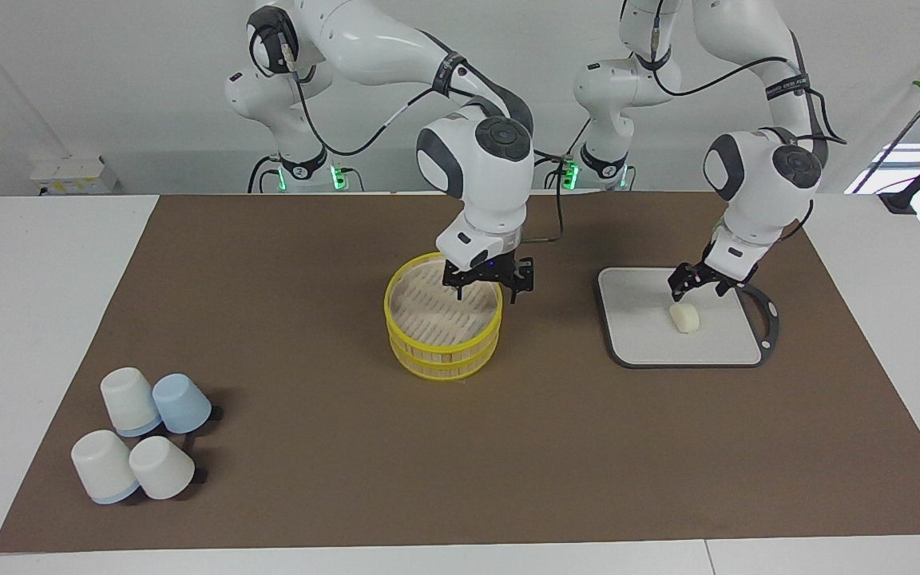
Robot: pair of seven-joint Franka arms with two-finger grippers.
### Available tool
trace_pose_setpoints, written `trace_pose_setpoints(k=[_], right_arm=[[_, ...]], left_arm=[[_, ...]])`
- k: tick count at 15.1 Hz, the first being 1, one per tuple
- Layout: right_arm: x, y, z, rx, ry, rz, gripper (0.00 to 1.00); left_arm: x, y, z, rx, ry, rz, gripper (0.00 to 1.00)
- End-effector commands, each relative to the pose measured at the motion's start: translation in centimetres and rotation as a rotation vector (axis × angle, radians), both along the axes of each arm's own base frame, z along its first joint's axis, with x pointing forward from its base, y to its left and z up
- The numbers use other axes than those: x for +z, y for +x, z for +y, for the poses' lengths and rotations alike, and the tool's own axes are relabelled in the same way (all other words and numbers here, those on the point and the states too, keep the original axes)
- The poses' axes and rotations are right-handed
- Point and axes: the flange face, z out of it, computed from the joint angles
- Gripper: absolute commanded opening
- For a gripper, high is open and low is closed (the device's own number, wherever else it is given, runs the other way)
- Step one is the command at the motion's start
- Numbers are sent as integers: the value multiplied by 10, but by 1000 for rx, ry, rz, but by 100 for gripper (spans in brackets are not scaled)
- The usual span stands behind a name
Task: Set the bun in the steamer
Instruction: 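Move the right gripper to the steamer lid while the left gripper reaches the bun, then grasp the white bun with the left gripper while the right gripper grips the lid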
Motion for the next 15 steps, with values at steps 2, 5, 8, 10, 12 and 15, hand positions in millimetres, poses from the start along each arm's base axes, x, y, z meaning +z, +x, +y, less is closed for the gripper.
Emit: trace_pose_setpoints(k=[2, 5, 8, 10, 12, 15], right_arm=[[-8, 1, 18, -11, 33, -50, 100], [-17, -3, 19, -7, 25, -39, 100], [-33, -9, 16, -4, 11, -21, 100], [-36, -12, 14, -4, 7, -16, 93], [-42, -15, 13, -4, -1, -6, 62], [-40, -23, 20, -33, -6, -7, 0]], left_arm=[[-9, 5, -2, 28, -3, -42, 100], [-24, -1, 0, 50, -3, -59, 100], [-42, -6, 0, 79, -4, -48, 100], [-51, -7, 1, 92, -4, -33, 100], [-65, -6, -4, 107, -4, -20, 100], [-70, -8, -6, 109, -4, -6, 100]])
